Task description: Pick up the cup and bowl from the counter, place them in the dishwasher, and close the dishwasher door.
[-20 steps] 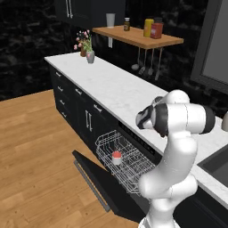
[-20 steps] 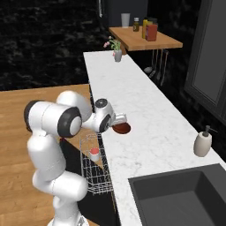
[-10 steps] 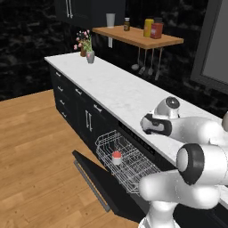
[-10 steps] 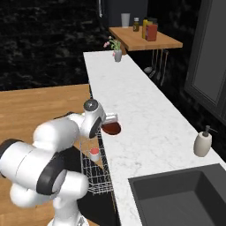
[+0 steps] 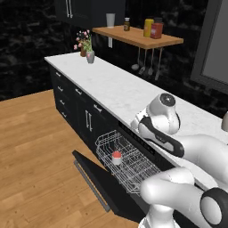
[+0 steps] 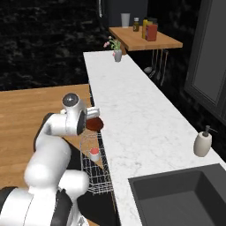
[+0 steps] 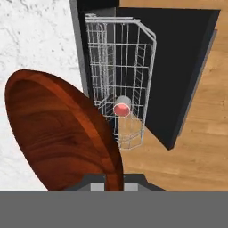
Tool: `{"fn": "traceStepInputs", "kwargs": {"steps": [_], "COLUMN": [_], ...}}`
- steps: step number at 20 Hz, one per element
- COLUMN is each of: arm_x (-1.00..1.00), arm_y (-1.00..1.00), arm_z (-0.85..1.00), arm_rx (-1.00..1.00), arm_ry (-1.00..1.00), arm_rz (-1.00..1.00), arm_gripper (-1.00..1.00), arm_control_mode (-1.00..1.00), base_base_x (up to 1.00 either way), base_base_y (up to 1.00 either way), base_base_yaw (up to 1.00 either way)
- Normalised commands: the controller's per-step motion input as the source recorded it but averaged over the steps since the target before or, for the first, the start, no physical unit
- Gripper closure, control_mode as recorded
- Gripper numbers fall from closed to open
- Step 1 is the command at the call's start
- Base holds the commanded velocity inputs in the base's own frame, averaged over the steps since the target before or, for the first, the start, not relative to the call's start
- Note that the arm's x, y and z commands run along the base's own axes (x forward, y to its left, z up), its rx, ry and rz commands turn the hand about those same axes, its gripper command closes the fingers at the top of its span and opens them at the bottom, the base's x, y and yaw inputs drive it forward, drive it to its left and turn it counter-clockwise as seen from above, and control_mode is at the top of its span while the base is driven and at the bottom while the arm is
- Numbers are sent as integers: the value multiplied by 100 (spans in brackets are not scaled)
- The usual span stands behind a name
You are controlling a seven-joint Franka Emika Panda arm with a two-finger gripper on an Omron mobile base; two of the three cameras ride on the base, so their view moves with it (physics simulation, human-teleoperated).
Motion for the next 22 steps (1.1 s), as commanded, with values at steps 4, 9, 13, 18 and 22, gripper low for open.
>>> {"fn": "traceStepInputs", "kwargs": {"steps": [4, 9, 13, 18, 22], "arm_x": [0, 4, 20, 16, 6], "arm_y": [100, 68, 26, -5, -23], "arm_z": [-28, -61, -82, -77, -59], "arm_rx": [4, -6, -15, -4, 0], "arm_ry": [19, 25, 16, 0, 1], "arm_rz": [2, -4, -9, 0, 0], "arm_gripper": [100, 100, 100, 100, 100], "arm_control_mode": [-100, -100, -100, -100, -100], "base_base_x": [0, 0, 0, 0, 0], "base_base_y": [0, 0, 0, 0, 0], "base_base_yaw": [0, 0, 0, 0, 0]}}
